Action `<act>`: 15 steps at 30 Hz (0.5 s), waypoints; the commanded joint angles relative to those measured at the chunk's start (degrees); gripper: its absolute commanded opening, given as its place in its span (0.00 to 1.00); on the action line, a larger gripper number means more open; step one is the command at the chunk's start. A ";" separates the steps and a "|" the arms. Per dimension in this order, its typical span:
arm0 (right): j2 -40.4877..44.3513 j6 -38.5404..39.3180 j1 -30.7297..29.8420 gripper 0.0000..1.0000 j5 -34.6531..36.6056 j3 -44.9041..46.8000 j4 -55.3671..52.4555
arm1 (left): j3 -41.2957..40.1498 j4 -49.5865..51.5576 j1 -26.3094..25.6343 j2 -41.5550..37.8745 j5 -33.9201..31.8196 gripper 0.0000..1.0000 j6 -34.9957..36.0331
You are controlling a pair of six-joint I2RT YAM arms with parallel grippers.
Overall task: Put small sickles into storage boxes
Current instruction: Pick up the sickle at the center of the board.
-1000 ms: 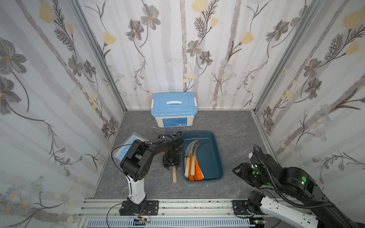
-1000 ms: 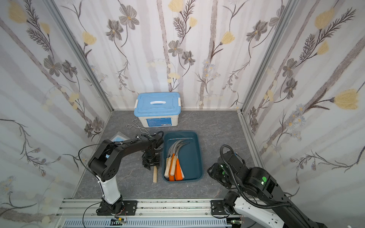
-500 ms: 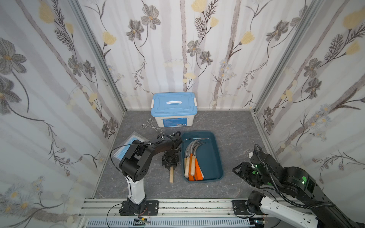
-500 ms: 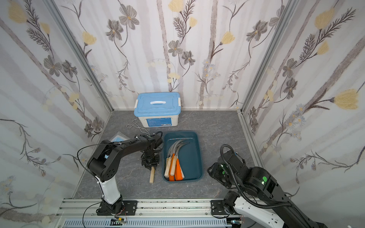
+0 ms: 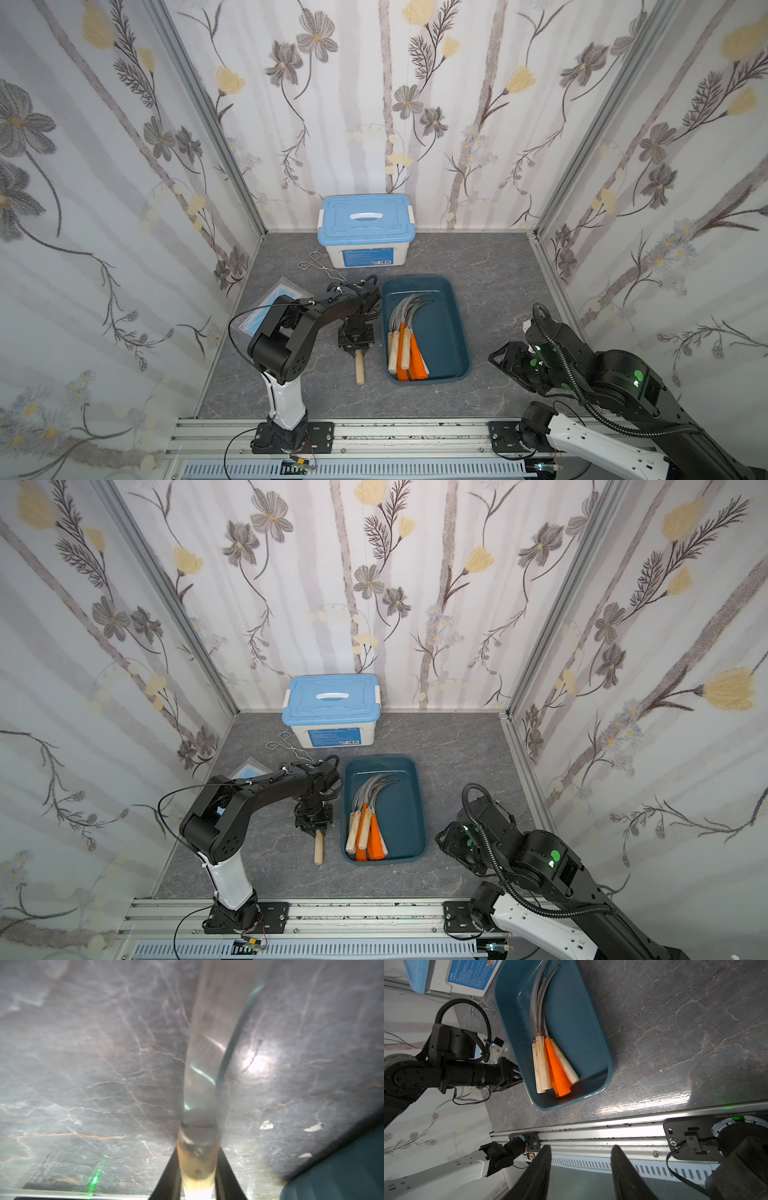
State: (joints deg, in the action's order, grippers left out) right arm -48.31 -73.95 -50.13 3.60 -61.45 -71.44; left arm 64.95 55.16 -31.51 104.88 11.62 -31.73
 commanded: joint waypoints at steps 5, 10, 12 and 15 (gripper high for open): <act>-0.64 -0.44 0.03 0.49 1.24 -0.34 0.32 | 0.72 1.18 0.73 -2.84 -1.26 0.00 -0.06; -0.68 -0.31 0.01 0.49 1.41 -0.58 0.24 | 0.20 1.80 1.99 -4.22 -1.26 0.00 -0.19; -0.64 -0.48 0.08 0.49 1.76 -0.97 0.01 | -0.33 2.06 2.89 -4.97 -1.20 0.00 -0.49; -0.64 -0.59 0.03 0.49 1.86 -1.30 -0.02 | -0.95 2.06 4.05 -6.25 -1.33 0.00 -0.35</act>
State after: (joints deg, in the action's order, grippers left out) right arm -48.77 -73.91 -50.13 3.79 -62.26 -71.44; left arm 64.45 55.94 -28.18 99.72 10.92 -31.75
